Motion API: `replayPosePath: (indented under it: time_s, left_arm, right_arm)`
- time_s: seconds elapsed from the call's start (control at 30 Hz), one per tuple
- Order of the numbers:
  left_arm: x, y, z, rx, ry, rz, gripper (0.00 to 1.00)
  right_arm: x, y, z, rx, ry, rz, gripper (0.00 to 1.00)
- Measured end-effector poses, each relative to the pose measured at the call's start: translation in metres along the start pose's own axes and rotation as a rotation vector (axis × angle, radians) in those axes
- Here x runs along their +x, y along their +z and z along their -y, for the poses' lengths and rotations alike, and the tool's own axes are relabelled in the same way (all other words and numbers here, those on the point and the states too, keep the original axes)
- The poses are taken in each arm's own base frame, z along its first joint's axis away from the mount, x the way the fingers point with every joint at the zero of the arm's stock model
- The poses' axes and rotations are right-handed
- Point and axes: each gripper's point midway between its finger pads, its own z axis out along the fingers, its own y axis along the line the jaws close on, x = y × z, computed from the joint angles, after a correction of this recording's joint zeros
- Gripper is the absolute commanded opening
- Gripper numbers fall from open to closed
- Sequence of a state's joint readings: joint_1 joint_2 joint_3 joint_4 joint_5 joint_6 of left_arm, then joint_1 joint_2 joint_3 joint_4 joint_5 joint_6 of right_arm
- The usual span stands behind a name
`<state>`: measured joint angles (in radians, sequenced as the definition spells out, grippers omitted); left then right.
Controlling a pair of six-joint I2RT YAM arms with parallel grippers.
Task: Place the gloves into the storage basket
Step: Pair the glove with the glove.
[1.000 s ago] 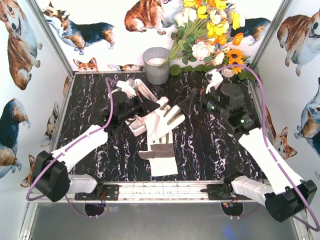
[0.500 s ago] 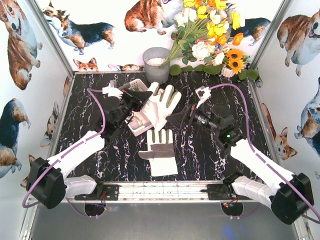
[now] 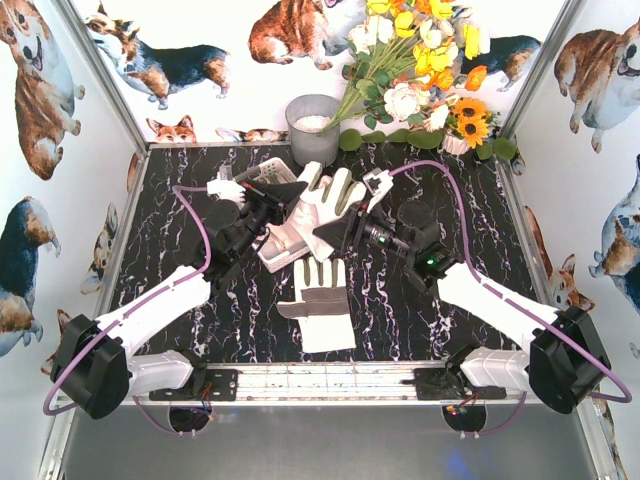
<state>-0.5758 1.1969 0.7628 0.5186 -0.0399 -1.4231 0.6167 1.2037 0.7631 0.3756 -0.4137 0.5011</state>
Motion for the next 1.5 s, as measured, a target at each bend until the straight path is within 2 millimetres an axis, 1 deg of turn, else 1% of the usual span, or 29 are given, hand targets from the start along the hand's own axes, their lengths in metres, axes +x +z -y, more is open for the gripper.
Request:
replayPosePath:
  time_s: [0.07, 0.1, 0.13, 0.17, 0.23, 0.3, 0.37, 0.43, 0.57, 0.63, 0.7, 0.77, 0.87, 0.9, 1.0, 1.13, 1.2, 1.27, 1.33, 1.5]
  left_arm:
    - [0.001, 0.0, 0.0, 0.002, -0.003, -0.004, 0.0]
    - [0.001, -0.001, 0.0, 0.002, -0.003, -0.008, 0.0]
    - [0.002, -0.001, -0.003, -0.001, -0.004, -0.011, 0.03]
    - [0.003, -0.002, -0.006, -0.007, -0.005, -0.015, 0.12]
    - [0.003, -0.003, -0.014, -0.027, 0.004, -0.026, 0.34]
    - [0.001, -0.005, -0.021, -0.051, 0.023, -0.039, 0.53]
    - [-0.004, -0.01, -0.028, -0.078, 0.06, -0.057, 0.68]
    - [-0.013, -0.016, -0.033, -0.107, 0.101, -0.071, 0.8]
    - [-0.038, -0.025, -0.035, -0.133, 0.207, -0.094, 0.92]
    - [-0.043, -0.028, -0.036, -0.136, 0.267, -0.128, 0.96]
    - [-0.041, -0.032, -0.037, -0.134, 0.334, -0.186, 0.99]
    - [-0.031, -0.035, -0.036, -0.107, 0.393, -0.267, 1.0]
    - [-0.01, -0.041, -0.031, -0.026, 0.438, -0.407, 1.0]
    - [-0.004, -0.043, -0.028, 0.008, 0.443, -0.442, 1.0]
    - [0.012, -0.051, -0.008, 0.148, 0.449, -0.531, 1.0]
    - [0.037, -0.061, 0.016, 0.308, 0.452, -0.634, 1.0]
    - [0.053, -0.067, 0.023, 0.362, 0.446, -0.694, 1.0]
    - [0.065, -0.072, 0.028, 0.404, 0.439, -0.741, 1.0]
    - [0.071, -0.076, 0.033, 0.44, 0.431, -0.768, 1.0]
    - [0.074, -0.079, 0.046, 0.512, 0.41, -0.784, 1.0]
  right_arm:
    - [-0.007, 0.001, -0.004, -0.011, -0.015, 0.018, 0.07]
    - [-0.01, 0.002, -0.005, -0.013, -0.021, 0.026, 0.0]
    - [-0.013, 0.002, -0.006, -0.016, -0.027, 0.031, 0.0]
    - [-0.015, 0.003, -0.008, -0.018, -0.033, 0.033, 0.0]
    - [-0.018, 0.003, -0.008, -0.013, -0.044, 0.024, 0.0]
    - [-0.018, 0.003, -0.007, -0.002, -0.059, 0.004, 0.0]
    - [-0.019, 0.001, -0.006, 0.008, -0.07, -0.029, 0.0]
    - [-0.022, -0.005, -0.001, 0.011, -0.071, -0.069, 0.0]
    - [-0.034, -0.023, 0.006, -0.016, -0.044, -0.14, 0.0]
    - [-0.036, -0.033, 0.003, -0.057, -0.019, -0.183, 0.0]
    - [-0.034, -0.042, -0.009, -0.118, 0.004, -0.233, 0.0]
    - [-0.03, -0.051, -0.028, -0.202, 0.025, -0.291, 0.0]
    - [-0.029, -0.062, -0.05, -0.303, 0.042, -0.345, 0.0]
    - [-0.03, -0.065, -0.056, -0.329, 0.047, -0.357, 0.0]
    - [-0.029, -0.073, -0.069, -0.391, 0.069, -0.388, 0.0]
    - [-0.028, -0.079, -0.08, -0.448, 0.103, -0.411, 0.0]
    - [-0.03, -0.081, -0.085, -0.475, 0.119, -0.417, 0.0]
    - [-0.032, -0.083, -0.089, -0.497, 0.126, -0.418, 0.0]
    - [-0.033, -0.084, -0.092, -0.514, 0.13, -0.419, 0.0]
    - [-0.035, -0.085, -0.096, -0.533, 0.126, -0.418, 0.0]
